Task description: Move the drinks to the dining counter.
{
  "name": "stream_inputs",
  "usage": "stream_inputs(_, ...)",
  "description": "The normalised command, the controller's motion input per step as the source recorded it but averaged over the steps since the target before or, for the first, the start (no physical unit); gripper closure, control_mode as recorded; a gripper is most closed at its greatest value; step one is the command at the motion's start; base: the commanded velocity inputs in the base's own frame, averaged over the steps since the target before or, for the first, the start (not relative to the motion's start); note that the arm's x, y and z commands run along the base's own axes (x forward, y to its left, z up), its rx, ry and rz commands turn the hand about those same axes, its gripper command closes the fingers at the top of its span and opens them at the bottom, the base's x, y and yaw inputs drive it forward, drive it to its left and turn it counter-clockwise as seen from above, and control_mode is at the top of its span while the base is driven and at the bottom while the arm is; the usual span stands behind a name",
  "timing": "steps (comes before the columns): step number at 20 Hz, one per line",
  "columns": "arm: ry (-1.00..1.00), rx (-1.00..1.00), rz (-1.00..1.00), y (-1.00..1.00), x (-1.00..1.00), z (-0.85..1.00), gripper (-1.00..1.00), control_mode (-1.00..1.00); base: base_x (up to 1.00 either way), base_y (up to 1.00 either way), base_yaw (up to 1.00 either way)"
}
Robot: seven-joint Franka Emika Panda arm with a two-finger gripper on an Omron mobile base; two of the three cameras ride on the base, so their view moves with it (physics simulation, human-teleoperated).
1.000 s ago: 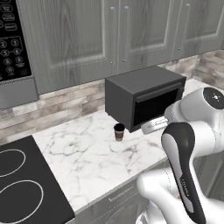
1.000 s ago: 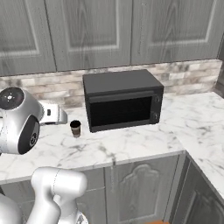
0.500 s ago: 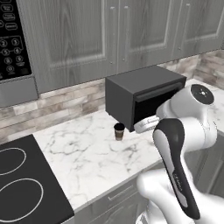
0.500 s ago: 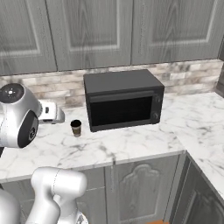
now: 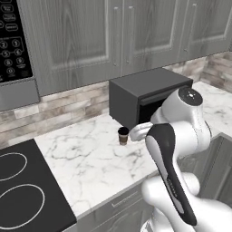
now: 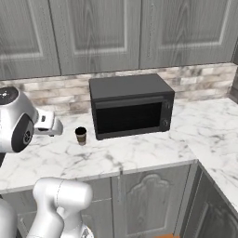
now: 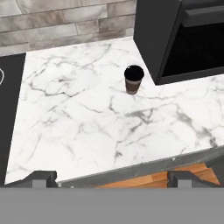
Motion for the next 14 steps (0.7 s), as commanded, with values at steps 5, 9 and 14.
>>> stream_inputs(5, 0.06, 0.0, -0.12, 0.01, 0.09, -0.22, -1.0, -1.0, 0.0, 0.0, 0.0)
stream_inputs(9, 0.06, 0.0, -0.13, -0.01, 0.17, -0.38, -1.0, -1.0, 0.0, 0.0, 0.0)
stream_inputs(14, 0.07, 0.0, -0.11, 0.0, 0.31, -0.42, -1.0, -1.0, 0.0, 0.0, 0.0)
